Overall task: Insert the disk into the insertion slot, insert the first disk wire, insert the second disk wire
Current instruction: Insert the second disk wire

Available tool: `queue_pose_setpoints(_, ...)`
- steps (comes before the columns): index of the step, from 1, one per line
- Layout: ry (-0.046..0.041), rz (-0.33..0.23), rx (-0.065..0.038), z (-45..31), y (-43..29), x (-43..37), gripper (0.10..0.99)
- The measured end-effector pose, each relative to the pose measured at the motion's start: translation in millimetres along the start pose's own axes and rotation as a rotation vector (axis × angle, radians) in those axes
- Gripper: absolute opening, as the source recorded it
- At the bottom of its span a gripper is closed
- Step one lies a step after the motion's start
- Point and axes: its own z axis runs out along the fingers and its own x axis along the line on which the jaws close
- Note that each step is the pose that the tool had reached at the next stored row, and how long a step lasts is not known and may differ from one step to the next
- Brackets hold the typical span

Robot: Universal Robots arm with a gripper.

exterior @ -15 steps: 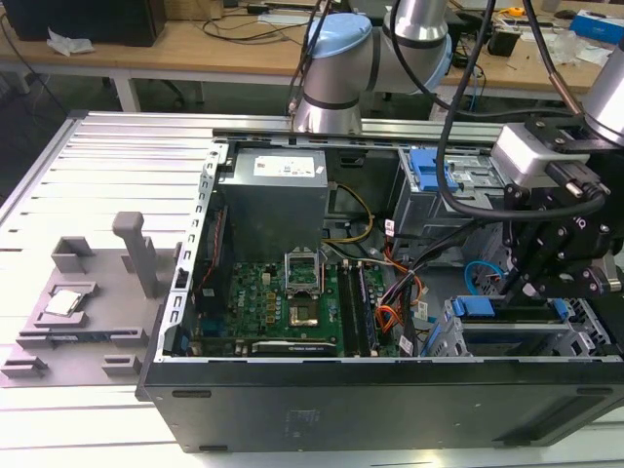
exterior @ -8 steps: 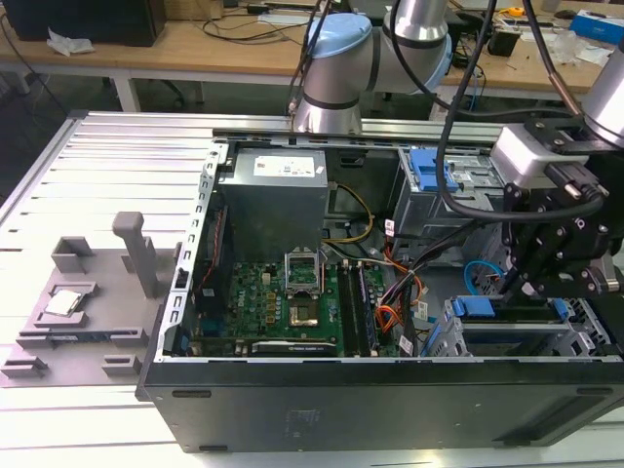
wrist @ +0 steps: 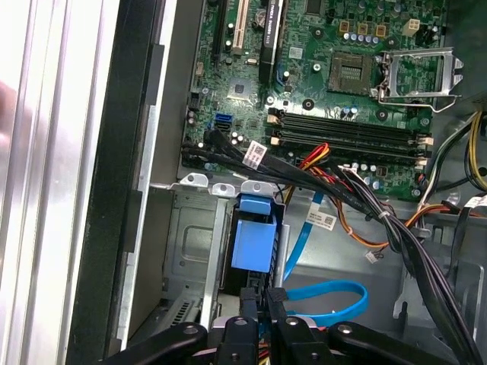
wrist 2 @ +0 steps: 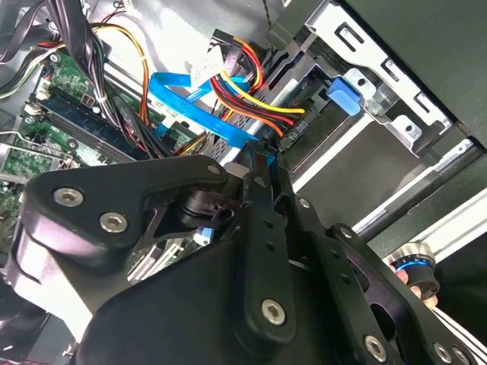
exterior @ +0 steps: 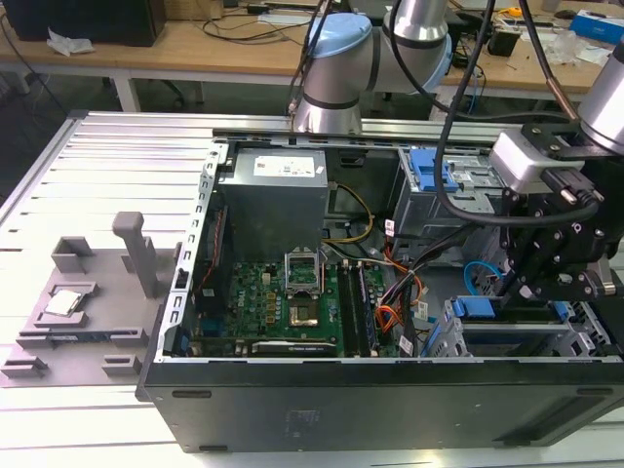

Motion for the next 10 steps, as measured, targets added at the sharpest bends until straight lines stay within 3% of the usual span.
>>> queue_pose_setpoints(10, -0.0015, 0.020, -0.001, -3.4, 0.2, 0.7, 0.165)
